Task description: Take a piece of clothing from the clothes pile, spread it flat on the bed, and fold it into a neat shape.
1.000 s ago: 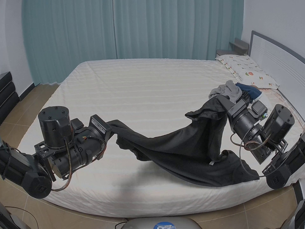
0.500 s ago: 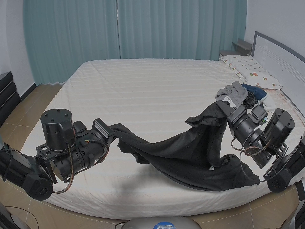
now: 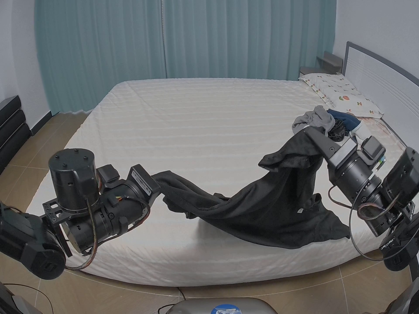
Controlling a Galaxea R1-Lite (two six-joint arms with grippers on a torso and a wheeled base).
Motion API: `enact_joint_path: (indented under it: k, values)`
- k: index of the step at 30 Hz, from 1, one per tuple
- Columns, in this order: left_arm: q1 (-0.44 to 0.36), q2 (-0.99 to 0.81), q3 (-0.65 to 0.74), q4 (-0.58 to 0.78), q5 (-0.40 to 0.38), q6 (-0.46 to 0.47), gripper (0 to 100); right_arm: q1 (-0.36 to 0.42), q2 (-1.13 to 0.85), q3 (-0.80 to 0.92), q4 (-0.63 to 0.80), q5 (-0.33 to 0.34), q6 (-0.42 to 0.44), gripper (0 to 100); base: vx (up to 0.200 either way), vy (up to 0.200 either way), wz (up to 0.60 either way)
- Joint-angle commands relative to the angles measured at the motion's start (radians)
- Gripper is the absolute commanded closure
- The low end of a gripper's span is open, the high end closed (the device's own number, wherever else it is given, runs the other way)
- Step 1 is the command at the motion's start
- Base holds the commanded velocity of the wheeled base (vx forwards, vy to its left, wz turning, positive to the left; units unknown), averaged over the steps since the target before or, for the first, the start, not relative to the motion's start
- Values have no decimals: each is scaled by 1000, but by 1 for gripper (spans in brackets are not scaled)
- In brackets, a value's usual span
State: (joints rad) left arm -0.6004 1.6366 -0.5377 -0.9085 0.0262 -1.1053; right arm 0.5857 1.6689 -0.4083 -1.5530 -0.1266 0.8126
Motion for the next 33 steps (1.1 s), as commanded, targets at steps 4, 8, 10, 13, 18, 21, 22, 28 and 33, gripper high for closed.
enact_joint_path:
  k: [4, 8, 10, 13, 18, 21, 22, 28, 33]
  values:
    - [39, -216, -116, 175, 0, 30, 100, -44, -265, -195, 261, 2, -21, 100, 0, 0, 0]
    - [106, -224, -255, 315, 0, 35, 100, -132, -336, -388, 531, 36, -19, 100, 0, 0, 0]
    - [131, -219, -308, 364, 0, 35, 100, -187, -334, -481, 616, 61, -19, 100, 0, 0, 0]
    - [165, -176, -366, 405, 0, 33, 100, -274, -291, -615, 697, 79, -19, 100, 0, 0, 0]
    - [223, -50, -464, 442, -2, 33, 100, -357, -146, -768, 760, 82, -23, 100, 0, 0, 0]
    - [245, 28, -502, 448, -2, 33, 100, -385, -58, -807, 757, 81, -42, 100, 0, 0, 0]
    - [251, 49, -513, 448, -2, 33, 100, -389, -29, -816, 752, 81, -49, 100, 0, 0, 0]
    - [264, 138, -571, 448, -5, 33, 100, -405, 104, -860, 748, 78, -75, 100, 200, 0, 0]
    - [263, 213, -637, 448, -5, 35, 100, -406, 189, -888, 712, 70, -102, 100, 200, 0, 0]
